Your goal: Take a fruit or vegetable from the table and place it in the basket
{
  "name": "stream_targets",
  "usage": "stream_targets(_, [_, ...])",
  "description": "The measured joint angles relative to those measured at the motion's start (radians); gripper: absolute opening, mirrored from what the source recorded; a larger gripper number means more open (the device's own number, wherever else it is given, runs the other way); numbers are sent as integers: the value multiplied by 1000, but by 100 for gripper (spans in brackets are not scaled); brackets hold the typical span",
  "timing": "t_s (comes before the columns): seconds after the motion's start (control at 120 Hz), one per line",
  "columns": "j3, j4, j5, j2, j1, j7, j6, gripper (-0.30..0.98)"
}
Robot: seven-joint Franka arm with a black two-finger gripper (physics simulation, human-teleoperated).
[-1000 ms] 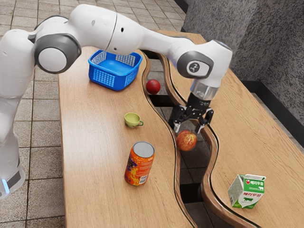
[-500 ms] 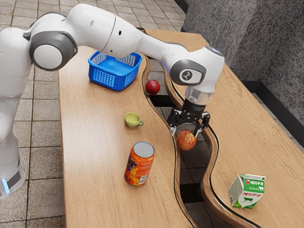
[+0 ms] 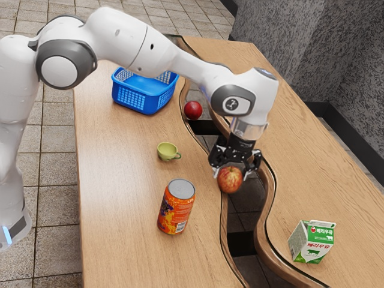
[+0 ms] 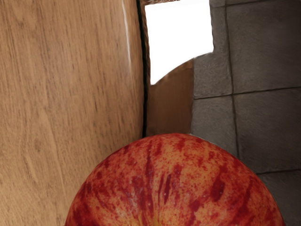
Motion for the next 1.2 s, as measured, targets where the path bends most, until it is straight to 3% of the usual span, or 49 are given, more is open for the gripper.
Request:
stream_targets(0.583, [14,-62,-27,-4,6,32,85,69])
stream_targets(0.675, [14,-63,-26,-10,6,28,88,53])
stream_targets(0.808, [14,-62,-24,-16,4,19,89,43])
stream_targets(0.908, [14,-62,-11,-88,-5,13,85,36])
stream_targets(1.2, [84,-65,16,-302,32,4,-13,34])
